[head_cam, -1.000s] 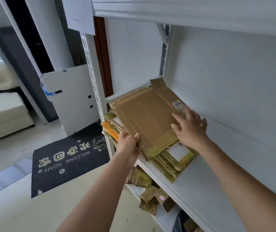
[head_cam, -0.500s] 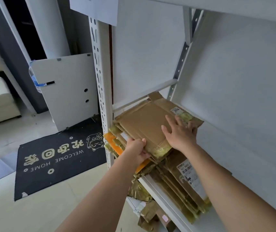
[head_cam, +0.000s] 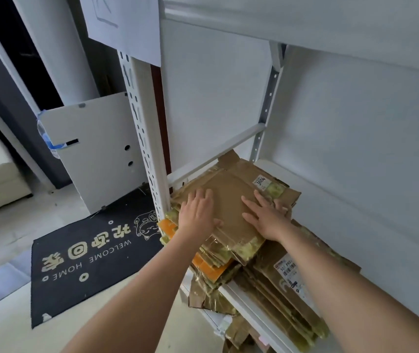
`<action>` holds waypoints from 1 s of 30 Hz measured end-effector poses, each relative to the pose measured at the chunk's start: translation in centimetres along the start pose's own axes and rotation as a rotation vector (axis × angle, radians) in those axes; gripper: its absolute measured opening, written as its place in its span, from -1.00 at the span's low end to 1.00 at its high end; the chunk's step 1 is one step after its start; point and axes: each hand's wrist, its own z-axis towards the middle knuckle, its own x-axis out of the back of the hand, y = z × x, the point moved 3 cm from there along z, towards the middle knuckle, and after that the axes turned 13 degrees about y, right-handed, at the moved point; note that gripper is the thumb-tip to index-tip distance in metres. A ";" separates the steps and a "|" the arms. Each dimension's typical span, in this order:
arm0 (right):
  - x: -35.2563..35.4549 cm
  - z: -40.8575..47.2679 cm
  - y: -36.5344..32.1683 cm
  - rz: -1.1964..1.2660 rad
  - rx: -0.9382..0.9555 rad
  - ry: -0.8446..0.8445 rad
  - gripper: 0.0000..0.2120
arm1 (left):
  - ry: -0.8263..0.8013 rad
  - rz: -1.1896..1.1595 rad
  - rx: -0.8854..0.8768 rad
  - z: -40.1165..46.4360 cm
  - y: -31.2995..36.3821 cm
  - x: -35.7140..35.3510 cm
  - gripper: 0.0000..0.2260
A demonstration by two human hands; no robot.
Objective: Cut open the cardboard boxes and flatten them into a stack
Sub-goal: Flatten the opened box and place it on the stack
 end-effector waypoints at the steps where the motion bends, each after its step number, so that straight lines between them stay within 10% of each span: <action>1: -0.1 0.3 0.4 0.008 -0.003 -0.017 -0.49 | -0.058 -0.023 -0.046 1.0 -0.6 -0.6 -0.34; 14: -2.9 0.1 -6.3 -0.040 -0.296 0.212 -0.48 | -0.522 0.150 -0.399 7.9 -2.9 -4.1 -0.21; 24: -6.6 -0.7 -5.3 0.108 -0.309 0.463 -0.38 | -0.472 0.077 -0.484 7.5 -4.0 -5.9 -0.09; 30: -4.0 -0.2 -5.7 0.075 -0.326 0.288 -0.50 | -0.424 0.071 -0.474 7.0 -4.0 -5.0 -0.15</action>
